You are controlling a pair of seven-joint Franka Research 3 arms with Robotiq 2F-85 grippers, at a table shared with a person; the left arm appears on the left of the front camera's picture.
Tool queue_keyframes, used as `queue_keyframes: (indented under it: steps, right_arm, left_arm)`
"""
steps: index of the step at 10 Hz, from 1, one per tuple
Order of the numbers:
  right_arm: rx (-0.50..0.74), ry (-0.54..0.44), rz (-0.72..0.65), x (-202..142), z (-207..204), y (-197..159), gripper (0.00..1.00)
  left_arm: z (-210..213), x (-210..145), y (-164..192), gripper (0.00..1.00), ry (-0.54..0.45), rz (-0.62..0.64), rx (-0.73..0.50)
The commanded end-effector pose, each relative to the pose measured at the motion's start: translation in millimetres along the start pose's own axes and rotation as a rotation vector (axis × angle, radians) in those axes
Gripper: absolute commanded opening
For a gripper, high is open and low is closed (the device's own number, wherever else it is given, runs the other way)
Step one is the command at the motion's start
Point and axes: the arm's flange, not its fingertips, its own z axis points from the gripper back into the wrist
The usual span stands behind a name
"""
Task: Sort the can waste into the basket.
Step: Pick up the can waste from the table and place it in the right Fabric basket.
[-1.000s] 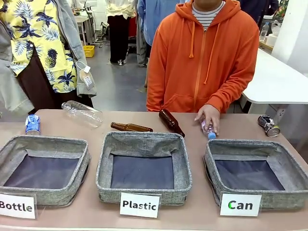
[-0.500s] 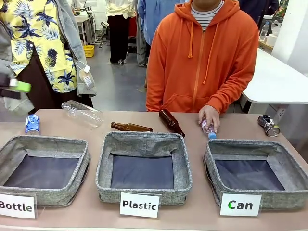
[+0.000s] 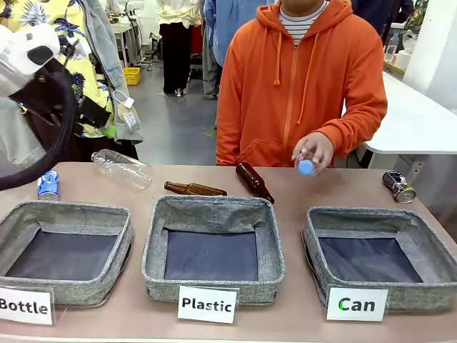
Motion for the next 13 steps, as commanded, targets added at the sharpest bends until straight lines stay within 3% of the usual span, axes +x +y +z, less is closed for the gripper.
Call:
queue_keyframes:
  steps: [1,2,3,5,7,8,9,13]
  right_arm:
    - [0.018,-0.017,0.028,4,0,-1,1.0]
    - [0.018,-0.017,0.028,4,0,-1,1.0]
    - [0.018,-0.017,0.028,4,0,-1,1.0]
    - [0.018,-0.017,0.028,4,0,-1,1.0]
    - [0.018,-0.017,0.028,4,0,-1,1.0]
    - [0.018,-0.017,0.028,4,0,-1,1.0]
    - [0.018,-0.017,0.028,4,0,-1,1.0]
    - [0.018,-0.017,0.028,4,0,-1,1.0]
  left_arm:
    - [8,2,39,1.0,0.048,0.052,0.279]
    - [2,1,66,1.0,0.185,0.077,0.448]
    - [3,-7,93,1.0,0.256,0.157,0.529]
    - [19,-18,148,1.0,0.305,0.28,0.471]
    - [25,-31,190,1.0,0.227,0.389,0.423]
    - [32,-28,191,1.0,0.055,0.37,0.307]
    - [24,-43,190,1.0,0.304,0.329,0.494]
    - [24,-40,195,1.0,0.276,0.337,0.456]
